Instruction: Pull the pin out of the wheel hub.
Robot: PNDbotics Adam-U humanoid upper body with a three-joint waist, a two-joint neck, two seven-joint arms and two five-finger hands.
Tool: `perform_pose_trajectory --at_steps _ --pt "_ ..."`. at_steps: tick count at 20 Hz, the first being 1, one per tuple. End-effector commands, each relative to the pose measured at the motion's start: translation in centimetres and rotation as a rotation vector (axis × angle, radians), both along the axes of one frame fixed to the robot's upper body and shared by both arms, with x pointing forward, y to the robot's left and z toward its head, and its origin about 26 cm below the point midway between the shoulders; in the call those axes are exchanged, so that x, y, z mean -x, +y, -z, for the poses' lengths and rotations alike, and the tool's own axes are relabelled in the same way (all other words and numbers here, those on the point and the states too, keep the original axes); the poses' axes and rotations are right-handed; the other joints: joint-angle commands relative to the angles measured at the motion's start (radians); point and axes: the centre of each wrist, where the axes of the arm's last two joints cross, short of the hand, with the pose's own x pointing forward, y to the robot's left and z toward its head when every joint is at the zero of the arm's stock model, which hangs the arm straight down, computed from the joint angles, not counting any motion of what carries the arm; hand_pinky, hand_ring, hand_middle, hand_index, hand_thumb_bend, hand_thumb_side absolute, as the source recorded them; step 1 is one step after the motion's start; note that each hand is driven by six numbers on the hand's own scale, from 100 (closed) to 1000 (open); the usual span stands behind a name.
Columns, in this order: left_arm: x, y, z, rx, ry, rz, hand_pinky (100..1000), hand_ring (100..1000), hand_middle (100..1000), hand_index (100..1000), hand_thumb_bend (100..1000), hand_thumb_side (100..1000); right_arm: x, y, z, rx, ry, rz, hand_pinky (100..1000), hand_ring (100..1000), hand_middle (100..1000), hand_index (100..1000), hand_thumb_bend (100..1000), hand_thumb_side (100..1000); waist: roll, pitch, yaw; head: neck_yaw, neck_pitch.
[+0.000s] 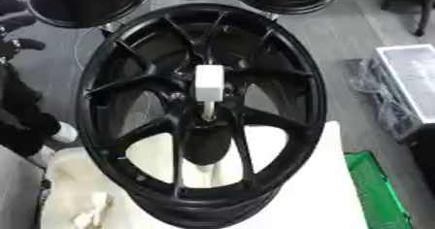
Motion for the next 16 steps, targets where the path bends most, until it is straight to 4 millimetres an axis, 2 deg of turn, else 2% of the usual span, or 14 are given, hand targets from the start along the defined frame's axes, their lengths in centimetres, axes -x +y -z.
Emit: perform_pose_trajectory --at_steps 1,3,5,10,16 --pt "0.3 0.5 -0.8 -0.025 -0.019 -0.016 603 783 743 770 100 791 0.3 0.6 -2.6 0.141 -0.006 -0.030 816 938 872 895 100 549 -0.005 -0.028 0.010 0.003 0.006" --pt "0.3 0.6 -0.6 -0.025 -0.012 -0.021 603 783 743 770 100 790 0.2 1.3 -3.6 0.199 0.007 -0.050 821 938 874 895 100 530 -0.013 -0.037 0.023 0.006 0.006" --pt "0.5 1.0 -0.4 -0.030 -0.001 -0.034 602 783 742 769 100 791 0.1 2.1 -4.5 0.254 0.018 -0.067 829 937 871 889 100 474 -0.022 -0.045 0.031 0.005 0.006" --pt "0.9 2.3 0.2 -0.032 0.019 -0.102 602 783 742 768 100 792 -0.2 4.7 -6.3 0.416 0.029 -0.092 852 938 875 895 100 494 -0.042 -0.060 0.040 -0.007 0.006" --pt "1.0 2.9 0.3 -0.061 0.029 -0.133 602 784 743 767 100 790 -0.5 7.5 -6.7 0.631 0.045 -0.079 873 941 875 907 100 413 -0.065 -0.073 0.075 -0.046 0.006"
